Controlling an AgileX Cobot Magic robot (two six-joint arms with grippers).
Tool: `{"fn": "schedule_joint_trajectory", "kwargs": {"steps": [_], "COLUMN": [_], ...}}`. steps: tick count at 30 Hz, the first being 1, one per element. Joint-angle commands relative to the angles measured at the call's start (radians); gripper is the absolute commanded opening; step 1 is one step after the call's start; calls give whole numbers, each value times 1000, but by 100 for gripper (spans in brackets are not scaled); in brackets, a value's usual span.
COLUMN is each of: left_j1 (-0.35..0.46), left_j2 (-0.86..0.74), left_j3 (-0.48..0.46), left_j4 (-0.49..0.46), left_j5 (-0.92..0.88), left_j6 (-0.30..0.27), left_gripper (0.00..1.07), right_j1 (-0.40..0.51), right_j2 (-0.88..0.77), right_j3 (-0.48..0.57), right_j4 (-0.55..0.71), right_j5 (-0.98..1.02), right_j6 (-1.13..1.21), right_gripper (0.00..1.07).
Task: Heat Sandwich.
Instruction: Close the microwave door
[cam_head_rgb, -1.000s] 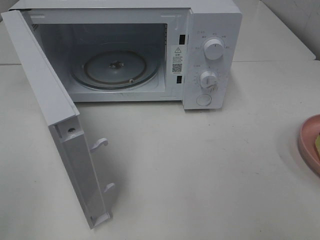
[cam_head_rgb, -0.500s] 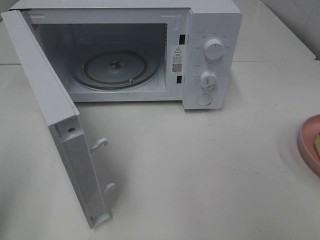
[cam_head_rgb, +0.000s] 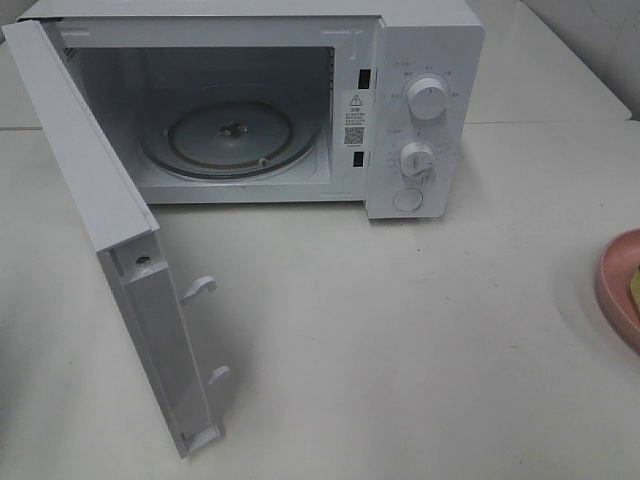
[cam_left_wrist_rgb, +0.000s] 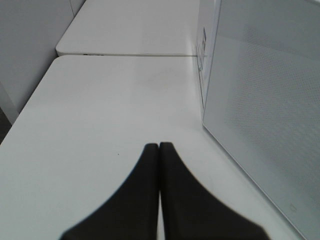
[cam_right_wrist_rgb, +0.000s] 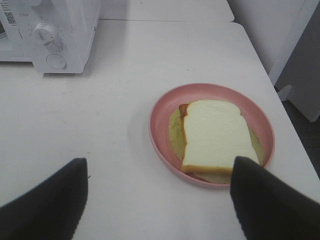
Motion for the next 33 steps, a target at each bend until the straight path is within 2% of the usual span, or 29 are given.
{"fn": "schedule_joint_trajectory", "kwargs": {"steps": [1, 3, 5, 8, 10, 11, 14, 15, 16, 19, 23, 27, 29, 33], "left_j1": [-2, -2, -2, -2, -2, -2, -2, -2, -2, -2, -12, -74, -133, -188], "left_j2": [63, 152, 176, 288, 306, 346, 399, 438, 438, 515, 569, 640, 693, 763], "left_j3": [3, 3, 3, 3, 3, 3, 3, 3, 3, -4, -28, -65, -85, -111], "left_j4": [9, 9, 9, 31, 51, 106, 210, 274, 274, 363, 408, 435, 435, 434], "left_j5": [-103, -202, -237, -379, -409, -483, -557, -581, -581, -673, -701, -722, -750, -774], "left_j6": [2, 2, 0, -19, -32, -69, -137, -182, -182, -247, -275, -265, -241, -240], "left_gripper": [0, 0, 0, 0, 0, 0, 0, 0, 0, 0, 0, 0, 0, 0], "right_j1": [-8, -8, -8, -8, -8, -8, -8, -8, -8, -8, -8, -8, -8, -8], "right_j2": [-27, -27, -27, -27, -27, -27, -27, -27, -27, -27, -27, -27, -27, -27], "right_j3": [1, 1, 1, 1, 1, 1, 1, 1, 1, 1, 1, 1, 1, 1], "right_j4": [-3, -3, -3, -3, -3, -3, -3, -3, -3, -3, -3, -3, -3, -3], "right_j5": [-11, -11, -11, -11, -11, -11, -11, -11, -11, -11, -11, -11, -11, -11], "right_j6": [-5, -5, -5, -6, -6, -6, -6, -6, -6, -6, -5, -5, -5, -5], "right_gripper": [76, 76, 76, 76, 76, 76, 76, 76, 76, 76, 76, 76, 76, 76]}}
